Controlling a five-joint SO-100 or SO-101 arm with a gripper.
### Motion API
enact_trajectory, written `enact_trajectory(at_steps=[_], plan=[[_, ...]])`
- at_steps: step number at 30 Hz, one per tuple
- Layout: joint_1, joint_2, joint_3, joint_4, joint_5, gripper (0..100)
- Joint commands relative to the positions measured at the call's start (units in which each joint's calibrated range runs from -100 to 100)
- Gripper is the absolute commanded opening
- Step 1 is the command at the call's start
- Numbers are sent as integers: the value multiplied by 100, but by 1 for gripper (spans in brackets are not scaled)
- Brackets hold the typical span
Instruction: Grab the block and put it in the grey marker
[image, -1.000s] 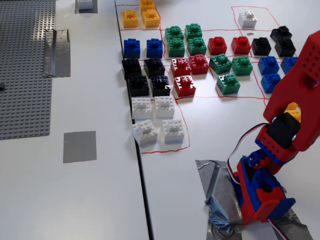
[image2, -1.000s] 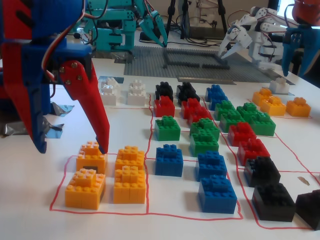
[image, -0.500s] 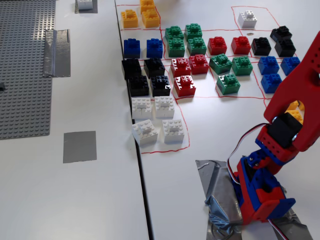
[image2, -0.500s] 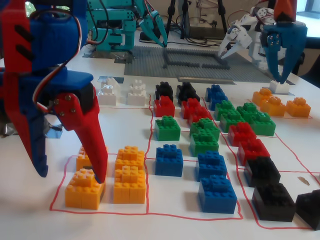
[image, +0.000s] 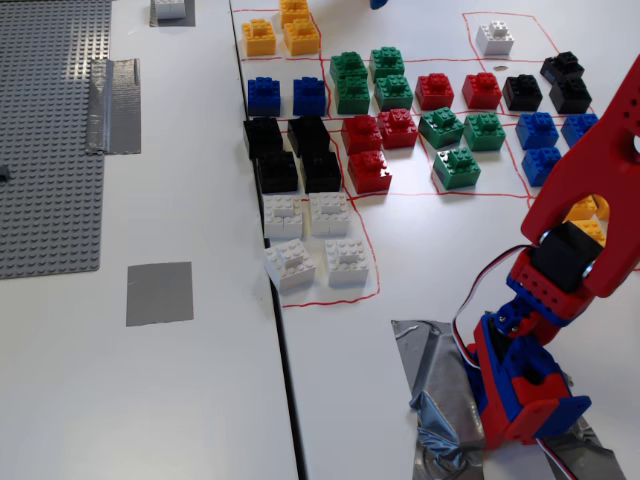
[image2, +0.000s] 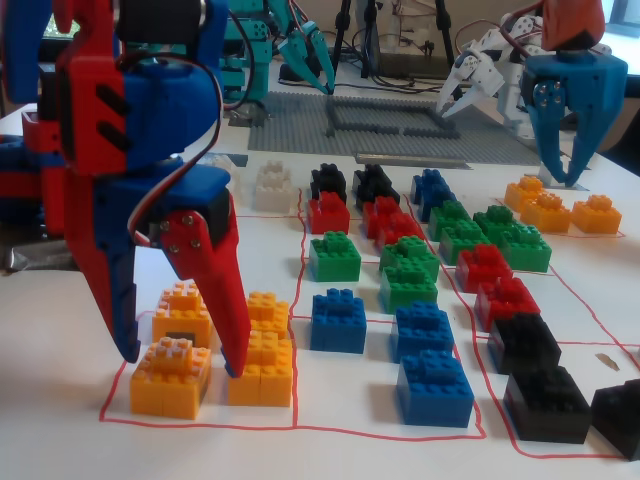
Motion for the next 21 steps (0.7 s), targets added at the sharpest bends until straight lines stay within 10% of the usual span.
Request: enact_trajectory(at_steps=[1,15,21], plan=[[-66,-121,-100,-50,-39,26],[-27,-14,127,-131,-20,18],[-27,102,-36,-115,-20,0]])
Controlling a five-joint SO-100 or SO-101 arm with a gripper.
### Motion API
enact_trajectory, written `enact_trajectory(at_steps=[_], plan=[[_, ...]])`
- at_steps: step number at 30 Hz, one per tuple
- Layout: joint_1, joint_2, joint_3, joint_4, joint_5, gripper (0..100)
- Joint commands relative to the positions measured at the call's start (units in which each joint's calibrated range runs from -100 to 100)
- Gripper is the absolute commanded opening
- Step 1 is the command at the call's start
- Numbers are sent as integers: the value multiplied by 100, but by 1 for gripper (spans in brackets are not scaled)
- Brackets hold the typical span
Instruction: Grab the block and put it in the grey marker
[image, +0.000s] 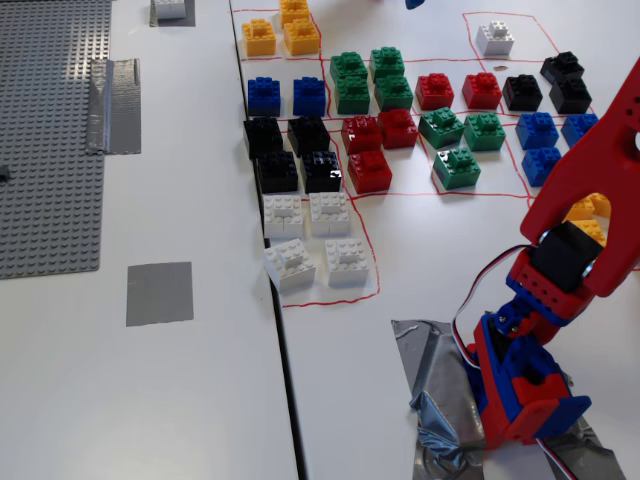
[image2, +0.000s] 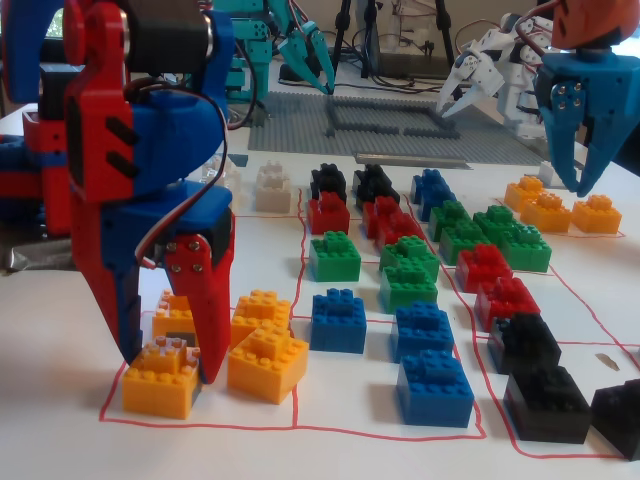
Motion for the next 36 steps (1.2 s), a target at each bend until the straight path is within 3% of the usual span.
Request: enact_trajectory(at_steps=[1,6,14,19,27,36], plan=[[27,-90,-291,39,-29,0],[-12,-387,-536,315,-264,0],[-51,-1072,-1344,1775,-620,0],[-562,-1245,-2443,2781,-845,0],[-2583,-1319,-3996,3114,-1089,0],[-5233,-1344,-4432,3163,-1211,0]])
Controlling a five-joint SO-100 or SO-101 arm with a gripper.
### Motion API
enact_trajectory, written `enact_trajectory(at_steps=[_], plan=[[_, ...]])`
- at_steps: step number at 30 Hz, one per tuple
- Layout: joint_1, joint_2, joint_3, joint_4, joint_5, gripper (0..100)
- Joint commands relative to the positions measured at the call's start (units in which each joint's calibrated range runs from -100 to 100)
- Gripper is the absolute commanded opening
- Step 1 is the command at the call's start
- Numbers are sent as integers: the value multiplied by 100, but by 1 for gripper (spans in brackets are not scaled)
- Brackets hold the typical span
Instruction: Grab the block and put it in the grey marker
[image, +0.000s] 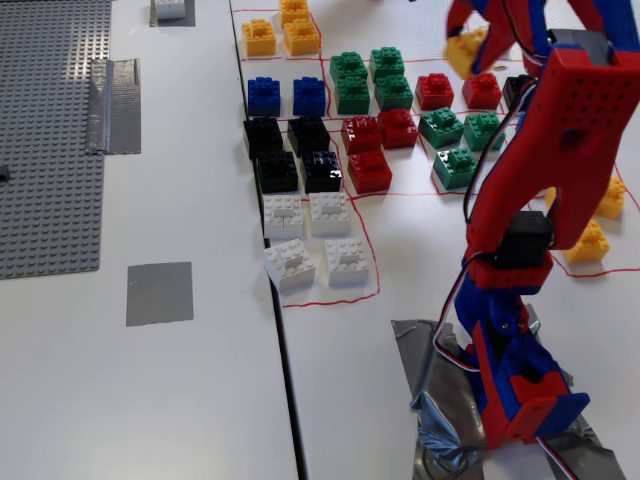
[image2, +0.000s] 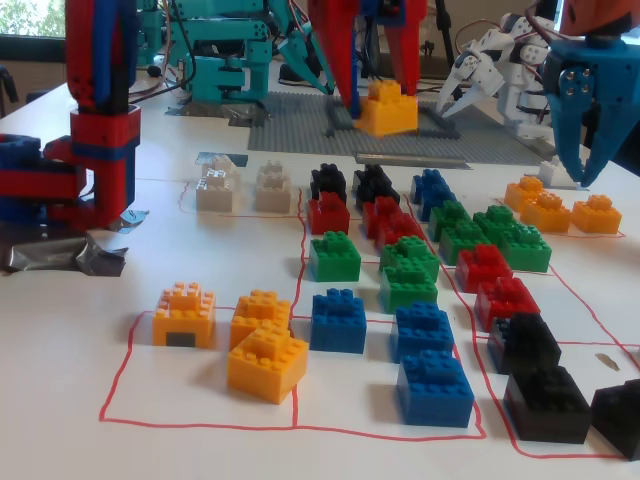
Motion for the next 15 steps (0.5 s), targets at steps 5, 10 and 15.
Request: enact_trajectory(at_steps=[5,10,15], plan=[[-1708,-577,-354,-236,83,0],[-2984,-568,91,-552,234,0],[-4083,-560,899,-1047,298,0]])
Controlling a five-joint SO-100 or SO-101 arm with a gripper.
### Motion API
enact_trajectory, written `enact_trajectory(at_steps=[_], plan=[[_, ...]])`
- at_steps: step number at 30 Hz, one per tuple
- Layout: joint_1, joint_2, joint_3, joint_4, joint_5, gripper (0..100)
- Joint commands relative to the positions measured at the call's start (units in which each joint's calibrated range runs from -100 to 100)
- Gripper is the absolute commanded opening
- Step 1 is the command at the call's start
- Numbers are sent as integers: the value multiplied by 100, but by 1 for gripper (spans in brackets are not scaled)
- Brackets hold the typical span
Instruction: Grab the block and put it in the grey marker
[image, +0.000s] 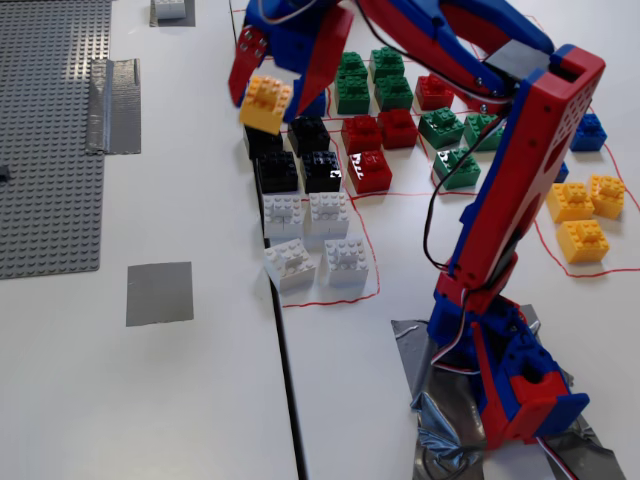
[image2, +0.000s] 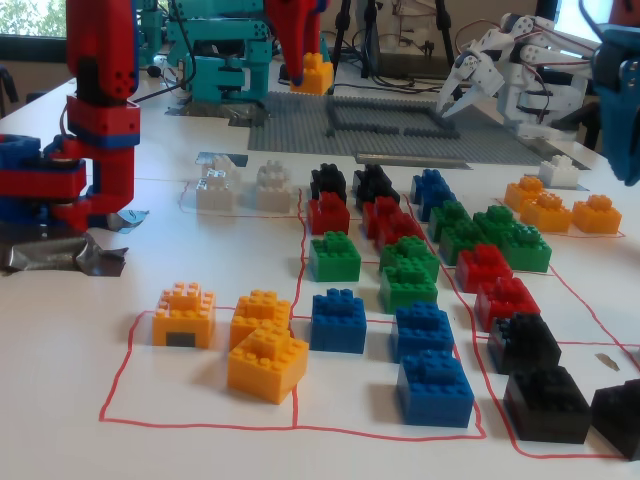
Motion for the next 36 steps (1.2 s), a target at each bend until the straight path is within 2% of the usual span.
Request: enact_trajectory(at_steps=[1,7,14,24,31,32,35,36], plan=[[-496,-518,163,-376,98,0],[-1349,-246,863,-1163,142,0],[-1879,348,1281,-1796,-29,0],[-2203,1602,345,-1861,-1001,0],[-2233,2081,-154,-1853,-1109,0],[-2233,2122,-182,-1845,-1065,1],[-2223,2229,-263,-1691,-1114,18],[-2223,2279,-291,-1585,-1114,18]])
